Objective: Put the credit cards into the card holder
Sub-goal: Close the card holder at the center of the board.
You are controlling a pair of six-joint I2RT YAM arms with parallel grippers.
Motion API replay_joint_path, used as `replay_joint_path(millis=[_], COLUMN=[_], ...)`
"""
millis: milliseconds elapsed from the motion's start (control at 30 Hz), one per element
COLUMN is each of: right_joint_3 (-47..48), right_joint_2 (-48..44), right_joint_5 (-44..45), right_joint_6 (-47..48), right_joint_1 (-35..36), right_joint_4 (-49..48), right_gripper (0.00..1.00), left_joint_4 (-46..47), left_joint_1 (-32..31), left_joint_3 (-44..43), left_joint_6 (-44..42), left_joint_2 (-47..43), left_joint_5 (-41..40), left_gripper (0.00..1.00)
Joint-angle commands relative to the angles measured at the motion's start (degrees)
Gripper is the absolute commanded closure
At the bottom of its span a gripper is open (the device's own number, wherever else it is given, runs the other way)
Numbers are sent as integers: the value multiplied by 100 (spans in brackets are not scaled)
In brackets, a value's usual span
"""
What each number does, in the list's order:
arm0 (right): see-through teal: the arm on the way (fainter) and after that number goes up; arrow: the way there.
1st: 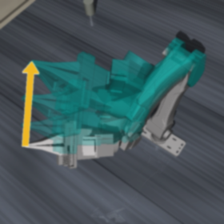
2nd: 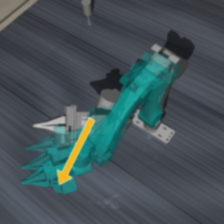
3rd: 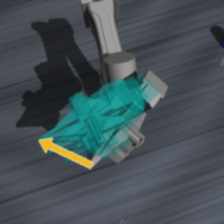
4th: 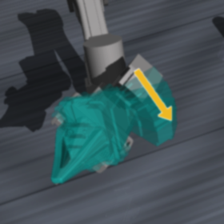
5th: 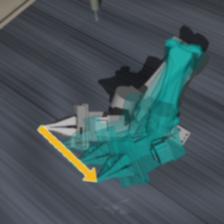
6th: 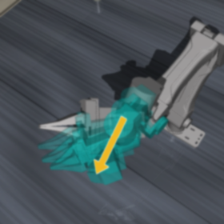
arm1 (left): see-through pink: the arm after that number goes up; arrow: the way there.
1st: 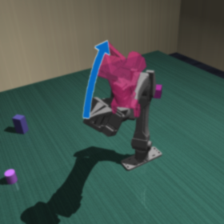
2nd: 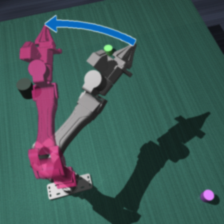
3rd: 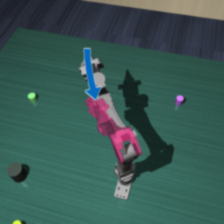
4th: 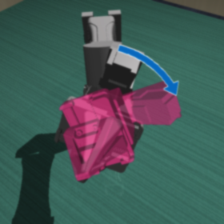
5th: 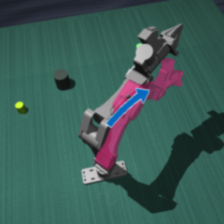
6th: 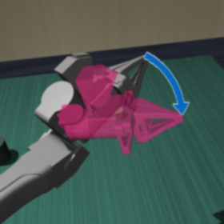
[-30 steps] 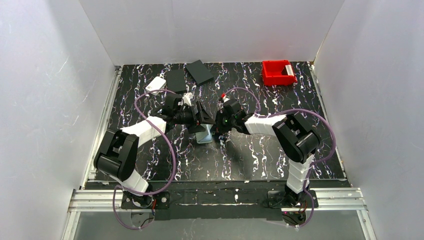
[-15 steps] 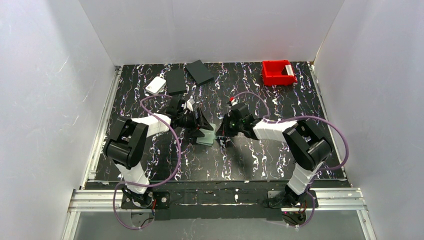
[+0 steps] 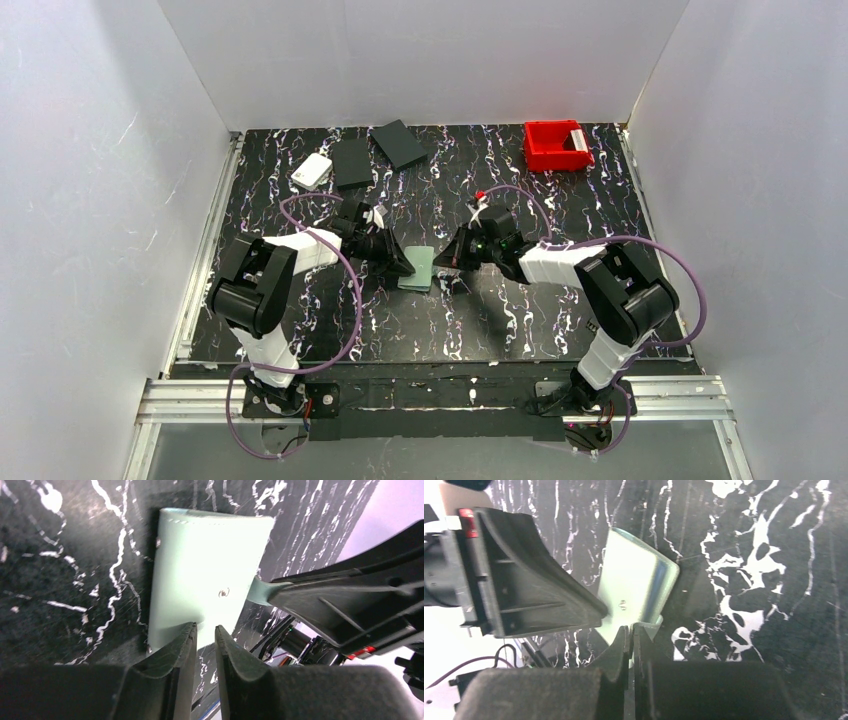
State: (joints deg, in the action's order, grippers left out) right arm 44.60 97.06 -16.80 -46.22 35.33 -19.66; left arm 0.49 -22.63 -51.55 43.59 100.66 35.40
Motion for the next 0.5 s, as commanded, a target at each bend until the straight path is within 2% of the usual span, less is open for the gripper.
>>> replay_joint_path(millis=[0,200,467], right_joint_3=[2,170,531], right_joint_2=[-15,213,541], right_joint_5=[-368,-476,-674], right_joint_6=[-173,76,182], right_joint_1=[-7,-20,-9], right_joint_4=[-659,-484,-376], right_gripper=[99,88,77], left_joint_4=[-448,-717,-840], left_joint_1=[16,14,22], left_joint_3=[141,61,-46], left_joint_6=[-157,-272,-342], left_joint_2=[-180,91,206], left_joint_5=[-216,-168,-111], left_gripper=[82,88,89])
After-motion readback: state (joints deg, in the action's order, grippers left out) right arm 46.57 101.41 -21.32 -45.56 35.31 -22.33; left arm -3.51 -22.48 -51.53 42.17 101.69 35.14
